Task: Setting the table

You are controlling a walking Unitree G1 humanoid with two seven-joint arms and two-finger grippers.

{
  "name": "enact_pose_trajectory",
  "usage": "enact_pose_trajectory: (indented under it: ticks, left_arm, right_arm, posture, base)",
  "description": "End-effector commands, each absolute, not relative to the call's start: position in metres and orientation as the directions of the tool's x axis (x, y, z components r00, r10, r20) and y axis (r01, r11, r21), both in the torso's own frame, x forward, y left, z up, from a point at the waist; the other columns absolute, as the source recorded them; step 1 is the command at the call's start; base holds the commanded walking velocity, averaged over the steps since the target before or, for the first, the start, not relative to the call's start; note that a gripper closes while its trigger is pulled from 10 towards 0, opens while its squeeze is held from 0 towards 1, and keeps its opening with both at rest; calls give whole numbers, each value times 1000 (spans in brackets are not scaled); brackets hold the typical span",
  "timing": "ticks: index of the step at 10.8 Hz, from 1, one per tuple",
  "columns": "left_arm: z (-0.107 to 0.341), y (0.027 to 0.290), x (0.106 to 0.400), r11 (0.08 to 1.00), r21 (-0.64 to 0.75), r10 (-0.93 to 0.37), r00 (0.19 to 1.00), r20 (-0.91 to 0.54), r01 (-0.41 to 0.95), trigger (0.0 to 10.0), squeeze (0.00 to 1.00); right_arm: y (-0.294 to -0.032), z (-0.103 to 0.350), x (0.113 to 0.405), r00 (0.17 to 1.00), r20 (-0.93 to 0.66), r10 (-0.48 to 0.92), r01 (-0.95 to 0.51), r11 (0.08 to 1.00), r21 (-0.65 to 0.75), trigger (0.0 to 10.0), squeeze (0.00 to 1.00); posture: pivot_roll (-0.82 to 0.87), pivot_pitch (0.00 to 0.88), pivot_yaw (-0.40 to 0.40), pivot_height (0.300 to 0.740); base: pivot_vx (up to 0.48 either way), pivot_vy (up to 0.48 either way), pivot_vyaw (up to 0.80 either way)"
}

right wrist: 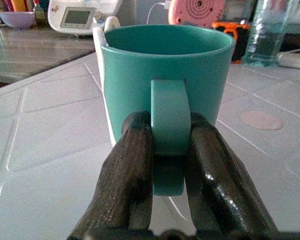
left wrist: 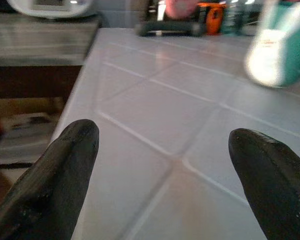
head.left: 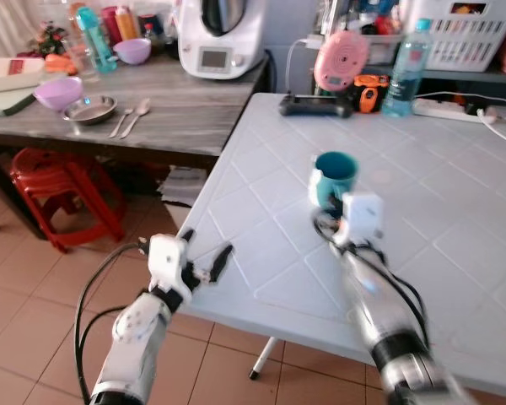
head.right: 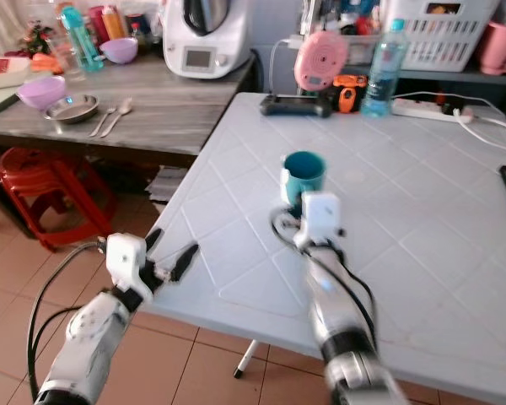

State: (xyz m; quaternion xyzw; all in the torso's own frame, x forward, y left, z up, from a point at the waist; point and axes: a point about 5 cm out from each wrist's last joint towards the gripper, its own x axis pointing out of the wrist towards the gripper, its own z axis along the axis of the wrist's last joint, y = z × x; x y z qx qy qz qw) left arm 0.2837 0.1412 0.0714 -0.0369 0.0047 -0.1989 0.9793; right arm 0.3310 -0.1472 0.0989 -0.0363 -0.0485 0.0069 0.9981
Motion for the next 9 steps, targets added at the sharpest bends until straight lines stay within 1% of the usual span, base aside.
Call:
enact_pose_trajectory:
  ticks: [1, 2, 3, 4, 5, 7, 9]
  left_arm:
    - [73, 151, 289, 946, -54, -319, 948, -3, 319, 10000, 0]
    - [75, 154, 292, 956, -47, -289, 957, 10, 289, 10000, 0]
    - [77, 160, 296, 974, -53, -218, 976, 13, 219, 10000, 0]
    - [76, 163, 297, 980, -68, -188, 982, 5, 188, 10000, 0]
    - [76, 164, 298, 982, -65, -177, 984, 3, 177, 10000, 0]
    - [75, 160, 300, 982, -82, -168, 986, 4, 168, 10000, 0]
    - [73, 157, 301, 983, -90, -161, 987, 1, 160, 10000, 0]
  right_arm:
    - [-146, 112, 325, 983, 175, 50, -35, 996, -88, 1373, 0]
    - [-149, 115, 318, 978, 199, 59, -40, 994, -102, 4000, 0]
    - [-150, 120, 307, 971, 226, 73, -48, 992, -115, 10000, 0]
    - [-153, 123, 298, 966, 244, 84, -49, 988, -144, 10000, 0]
    - [-161, 122, 293, 970, 235, 55, -22, 990, -139, 10000, 0]
    - [-173, 121, 283, 978, 206, 26, 3, 990, -140, 10000, 0]
    - [-175, 121, 275, 984, 179, 20, 5, 990, -141, 10000, 0]
  posture:
    - [61, 0, 55, 740]
    - [51, 0, 54, 740]
    - [41, 0, 56, 740]
    - [31, 0, 59, 740]
    - [22, 0, 59, 740]
    - [12, 0, 57, 740]
    - [9, 0, 54, 740]
  base:
    - [0, 0, 0]
    - [0, 0, 0]
    - [0, 0, 0]
    - [0, 0, 0]
    - [0, 0, 0]
    - [0, 0, 800]
    - [0, 0, 800]
